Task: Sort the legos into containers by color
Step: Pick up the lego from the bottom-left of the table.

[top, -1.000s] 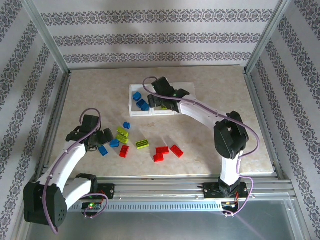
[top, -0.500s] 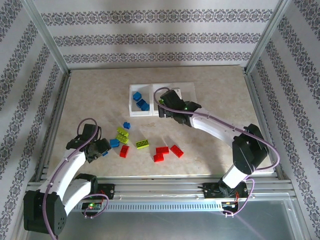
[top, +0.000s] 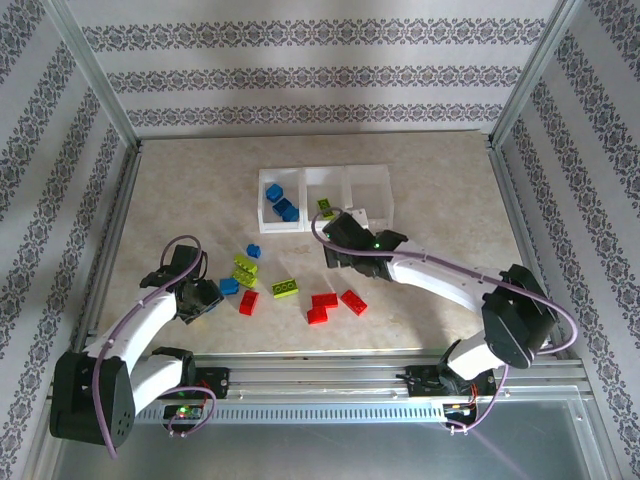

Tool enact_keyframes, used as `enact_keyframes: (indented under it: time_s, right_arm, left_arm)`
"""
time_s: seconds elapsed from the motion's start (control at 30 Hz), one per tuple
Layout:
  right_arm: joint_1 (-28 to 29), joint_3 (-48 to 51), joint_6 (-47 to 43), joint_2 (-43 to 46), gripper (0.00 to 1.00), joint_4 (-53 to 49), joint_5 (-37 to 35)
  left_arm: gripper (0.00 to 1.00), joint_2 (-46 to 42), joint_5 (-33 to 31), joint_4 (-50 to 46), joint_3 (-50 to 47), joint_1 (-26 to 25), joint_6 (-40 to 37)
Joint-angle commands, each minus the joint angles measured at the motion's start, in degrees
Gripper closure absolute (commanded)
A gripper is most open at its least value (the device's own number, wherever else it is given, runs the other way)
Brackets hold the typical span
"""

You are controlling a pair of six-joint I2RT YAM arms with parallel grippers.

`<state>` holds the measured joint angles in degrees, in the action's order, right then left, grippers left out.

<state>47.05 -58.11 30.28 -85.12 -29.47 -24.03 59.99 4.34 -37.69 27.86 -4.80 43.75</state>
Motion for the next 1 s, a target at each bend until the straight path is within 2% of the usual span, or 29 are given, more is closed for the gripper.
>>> enact_keyframes:
  time_s: [0.0,0.23,0.4,0.6,0.8,0.87,0.97]
  right_arm:
    - [1.1,3.6,0.0,3.7,0.02,-4.4,0.7]
    - [1.3,12.1,1.5,10.7,0.02,-1.9,7.7]
    - [1.9,15.3,1.5,13.1,0.01,-2.7,10.6]
    - [2.8,19.5,3.1,15.6,0.02,-0.9,12.6]
    - [3.3,21.4,4.9,16.5,0.04,-0.1,12.6]
    - [3.5,21.5,5.1,16.4,0.05,0.1,12.4]
    - [3.6,21.5,5.0,16.0,0.05,0.2,12.4]
  left_arm:
    - [0.46,0.9,0.1,1.8,0.1,0.0,-0.6]
    - [0.59,2.3,-1.0,1.8,1.1,0.0,-2.2]
    - [0.65,2.5,-2.0,0.9,2.9,0.0,-5.0]
    - [0.66,1.2,-5.4,-1.6,8.0,0.0,-8.4]
    - [0.66,1.0,-6.4,0.9,14.3,-0.7,-10.4]
    - [0.67,2.2,-6.5,2.9,16.6,-1.8,-10.9]
    - [0.67,5.6,-8.6,6.2,20.4,-6.0,-11.6]
